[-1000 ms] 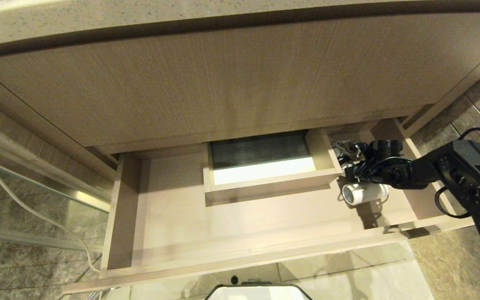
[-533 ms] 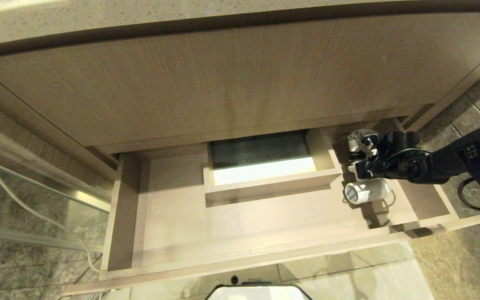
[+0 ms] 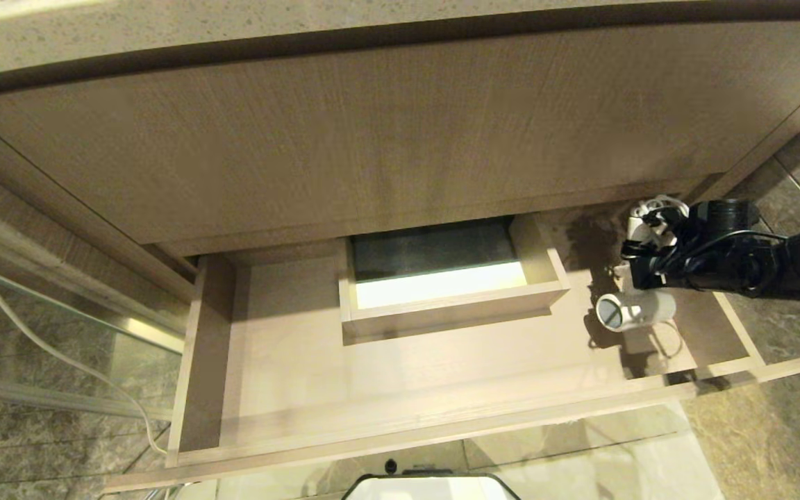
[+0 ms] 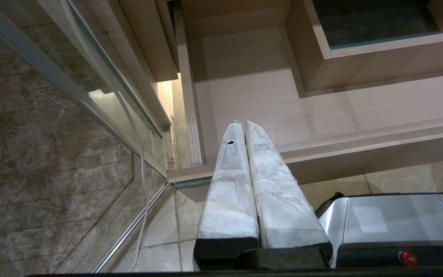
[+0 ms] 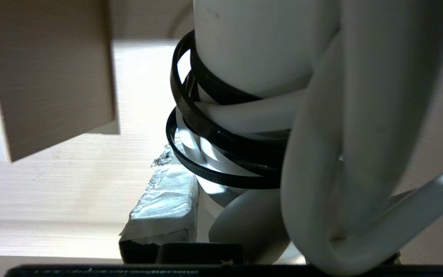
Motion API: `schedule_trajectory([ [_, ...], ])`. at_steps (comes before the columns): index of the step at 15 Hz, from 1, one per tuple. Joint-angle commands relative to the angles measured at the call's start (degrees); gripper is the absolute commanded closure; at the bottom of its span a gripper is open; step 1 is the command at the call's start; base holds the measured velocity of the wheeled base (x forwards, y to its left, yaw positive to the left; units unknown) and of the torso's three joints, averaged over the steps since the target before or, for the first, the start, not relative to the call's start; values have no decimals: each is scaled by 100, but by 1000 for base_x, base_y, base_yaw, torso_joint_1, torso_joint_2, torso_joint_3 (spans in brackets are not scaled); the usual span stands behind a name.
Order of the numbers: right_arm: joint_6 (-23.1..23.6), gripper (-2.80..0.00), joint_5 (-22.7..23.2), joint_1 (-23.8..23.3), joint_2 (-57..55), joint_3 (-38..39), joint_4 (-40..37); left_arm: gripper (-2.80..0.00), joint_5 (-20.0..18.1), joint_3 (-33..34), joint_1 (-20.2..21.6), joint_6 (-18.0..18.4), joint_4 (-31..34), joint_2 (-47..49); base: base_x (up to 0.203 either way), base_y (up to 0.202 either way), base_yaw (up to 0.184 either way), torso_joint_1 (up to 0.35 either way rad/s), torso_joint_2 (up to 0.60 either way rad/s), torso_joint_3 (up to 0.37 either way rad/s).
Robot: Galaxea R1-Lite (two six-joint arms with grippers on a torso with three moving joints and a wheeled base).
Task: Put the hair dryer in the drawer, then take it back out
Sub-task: Take the hairdryer out
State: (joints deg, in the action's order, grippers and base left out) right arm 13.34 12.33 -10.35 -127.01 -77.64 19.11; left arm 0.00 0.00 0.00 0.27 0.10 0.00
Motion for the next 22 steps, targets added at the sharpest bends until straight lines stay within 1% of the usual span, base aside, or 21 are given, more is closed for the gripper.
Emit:
schedule_trajectory([
  [1,11,0,7,-29,406,143,-42,0,0,1,0,0,-1,0,0,0,0,0,0,0],
  [7,15,0,10,-29,1060,634,-75,0,0,9,0,0,-1,0,0,0,0,0,0,0],
  [9,34,0,20,-29,1455,868,-74,0,0,0,0,0,-1,0,0,0,0,0,0,0],
  [11,224,0,15,-39,1828,1162,-80,0,0,9,0,0,-1,0,0,0,0,0,0,0],
  [14,730,0,-1,-163,2392,1645,-115,0,0,9,0,0,-1,0,0,0,0,0,0,0],
  [16,798,0,-3,-247,2774,1875,-212,0,0,9,0,0,-1,0,0,0,0,0,0,0],
  [20,826,0,-9,-275,3223,2024,-367,0,0,8,0,0,-1,0,0,0,0,0,0,0],
  [22,828,0,-3,-273,3457,2143,-566,0,0,3,0,0,-1,0,0,0,0,0,0,0],
])
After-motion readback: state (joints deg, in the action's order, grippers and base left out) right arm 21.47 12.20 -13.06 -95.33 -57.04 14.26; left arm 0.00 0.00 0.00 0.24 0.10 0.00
